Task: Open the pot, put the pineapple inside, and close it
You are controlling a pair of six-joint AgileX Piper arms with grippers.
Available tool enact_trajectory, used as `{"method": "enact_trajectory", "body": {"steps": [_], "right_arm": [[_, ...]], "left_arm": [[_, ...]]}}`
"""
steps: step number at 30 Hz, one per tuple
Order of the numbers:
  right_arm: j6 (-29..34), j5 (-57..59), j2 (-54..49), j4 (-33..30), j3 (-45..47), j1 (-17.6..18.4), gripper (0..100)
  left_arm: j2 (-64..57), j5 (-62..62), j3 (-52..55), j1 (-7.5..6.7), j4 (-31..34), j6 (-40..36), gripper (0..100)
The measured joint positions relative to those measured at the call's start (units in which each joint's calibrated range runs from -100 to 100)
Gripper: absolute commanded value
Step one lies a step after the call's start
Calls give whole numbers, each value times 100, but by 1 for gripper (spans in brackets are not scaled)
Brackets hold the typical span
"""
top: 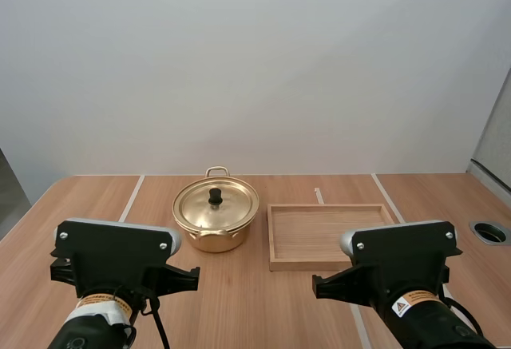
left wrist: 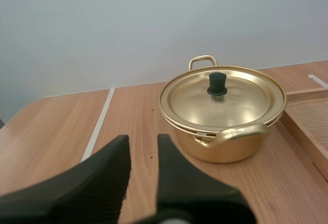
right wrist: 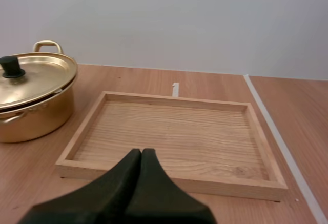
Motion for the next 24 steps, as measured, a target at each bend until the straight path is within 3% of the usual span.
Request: {"method": "enact_trajectory", "body": {"steps": [8, 24], "right_arm": [[18, 17, 0, -47, 0, 158, 0], [18, 17, 0, -80, 0, 158, 0]], "left_arm": [[0, 0, 0, 0, 185, 32, 0], [0, 0, 0, 0, -129, 32, 0]]}}
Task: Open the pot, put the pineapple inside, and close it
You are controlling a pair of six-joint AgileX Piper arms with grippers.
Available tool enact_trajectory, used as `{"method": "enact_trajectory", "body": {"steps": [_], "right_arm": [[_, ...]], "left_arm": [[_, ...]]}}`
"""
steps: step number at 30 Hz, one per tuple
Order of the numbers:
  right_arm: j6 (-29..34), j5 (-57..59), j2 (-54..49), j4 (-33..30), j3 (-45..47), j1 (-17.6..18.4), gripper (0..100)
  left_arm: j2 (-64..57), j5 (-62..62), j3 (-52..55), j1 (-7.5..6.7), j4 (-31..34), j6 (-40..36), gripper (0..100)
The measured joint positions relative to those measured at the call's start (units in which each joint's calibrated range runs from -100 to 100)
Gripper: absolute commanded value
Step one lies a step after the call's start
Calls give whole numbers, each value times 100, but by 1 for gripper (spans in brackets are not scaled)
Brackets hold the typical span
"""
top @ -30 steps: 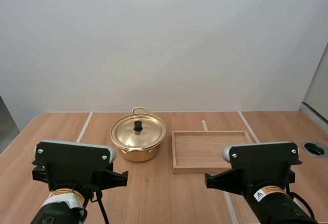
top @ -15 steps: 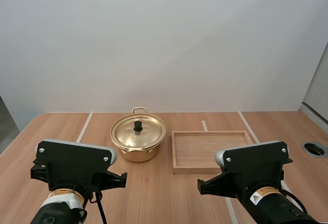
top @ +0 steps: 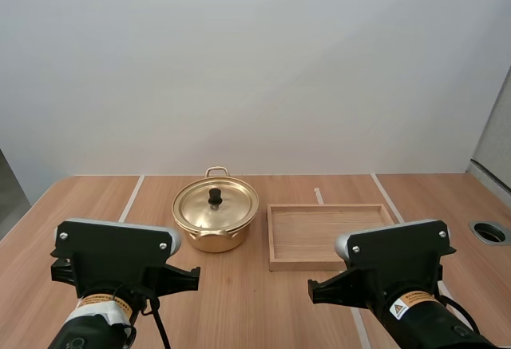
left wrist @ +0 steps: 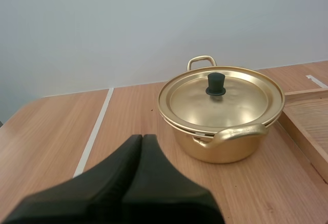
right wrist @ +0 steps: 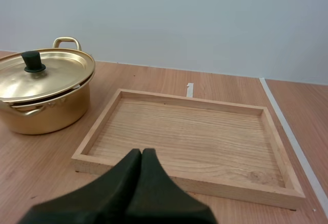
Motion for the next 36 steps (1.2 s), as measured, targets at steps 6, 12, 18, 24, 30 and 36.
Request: {"method": "enact_trajectory", "body": {"steps": [6, 12, 18, 24, 30, 36], "right_arm": [[0, 0, 0, 0, 0, 0, 0], [0, 0, 0, 0, 0, 0, 0], [0, 0, 0, 0, 0, 0, 0], [0, 0, 0, 0, 0, 0, 0], [0, 0, 0, 0, 0, 0, 0], [0, 0, 0, 0, 0, 0, 0]], "left_arm": [[0, 0, 0, 0, 0, 0, 0], [0, 0, 0, 0, 0, 0, 0], [0, 0, 0, 0, 0, 0, 0], [0, -17, 0, 0, 0, 0, 0], [0, -53, 0, 0, 0, 0, 0], [0, -53, 0, 0, 0, 0, 0]]}}
